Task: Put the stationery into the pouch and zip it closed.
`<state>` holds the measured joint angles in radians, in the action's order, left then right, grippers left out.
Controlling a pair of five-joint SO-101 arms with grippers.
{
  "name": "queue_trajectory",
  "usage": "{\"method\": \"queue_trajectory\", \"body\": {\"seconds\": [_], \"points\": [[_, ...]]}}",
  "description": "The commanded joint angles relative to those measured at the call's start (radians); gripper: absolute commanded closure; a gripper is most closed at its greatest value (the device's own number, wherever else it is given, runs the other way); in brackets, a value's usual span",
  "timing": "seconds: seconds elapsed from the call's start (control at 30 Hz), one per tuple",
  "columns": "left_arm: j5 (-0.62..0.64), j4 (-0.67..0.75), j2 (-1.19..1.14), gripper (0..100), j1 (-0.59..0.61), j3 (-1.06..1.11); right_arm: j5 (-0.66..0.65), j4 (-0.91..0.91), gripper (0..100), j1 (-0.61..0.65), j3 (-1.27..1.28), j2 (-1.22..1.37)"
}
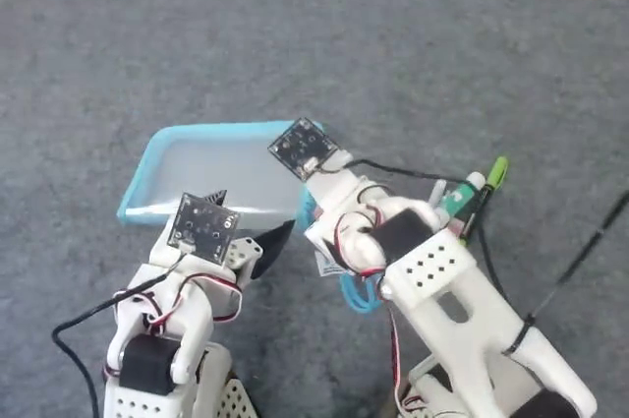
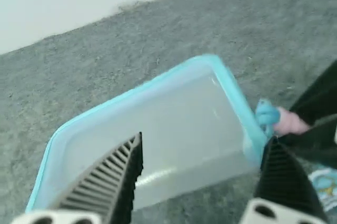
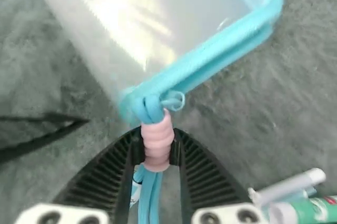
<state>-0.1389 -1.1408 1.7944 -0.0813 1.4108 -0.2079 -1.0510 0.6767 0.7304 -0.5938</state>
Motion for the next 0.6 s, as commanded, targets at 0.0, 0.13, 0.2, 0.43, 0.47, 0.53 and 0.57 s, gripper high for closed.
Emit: {"method": "queue_trajectory", "body": {"seconds": [0.0,0.13,0.2,0.43,0.47,0.53,0.57], "points": [[-0.006,0.04,-0.014,66,-0.009,0.001,-0.051,-0.185,99.3,-0.01,-0.201,-0.044],[-0.003,0.041,-0.012,66,-0.018,-0.004,-0.048,-0.285,99.3,-0.007,-0.315,-0.042],[0.015,0.041,-0.011,66,-0.046,-0.015,-0.046,-0.277,99.3,-0.007,-0.313,-0.031],[0.031,0.06,-0.012,66,-0.068,-0.01,-0.026,-0.271,99.3,0.076,-0.315,0.071],[0.031,0.06,-0.011,66,-0.068,-0.01,-0.026,-0.271,99.3,0.09,-0.315,0.079],[0.031,0.06,-0.009,66,-0.068,-0.008,-0.026,-0.271,99.3,0.097,-0.315,0.085],[0.031,0.061,-0.012,66,-0.069,-0.007,-0.026,-0.271,99.3,0.097,-0.315,0.085]]}}
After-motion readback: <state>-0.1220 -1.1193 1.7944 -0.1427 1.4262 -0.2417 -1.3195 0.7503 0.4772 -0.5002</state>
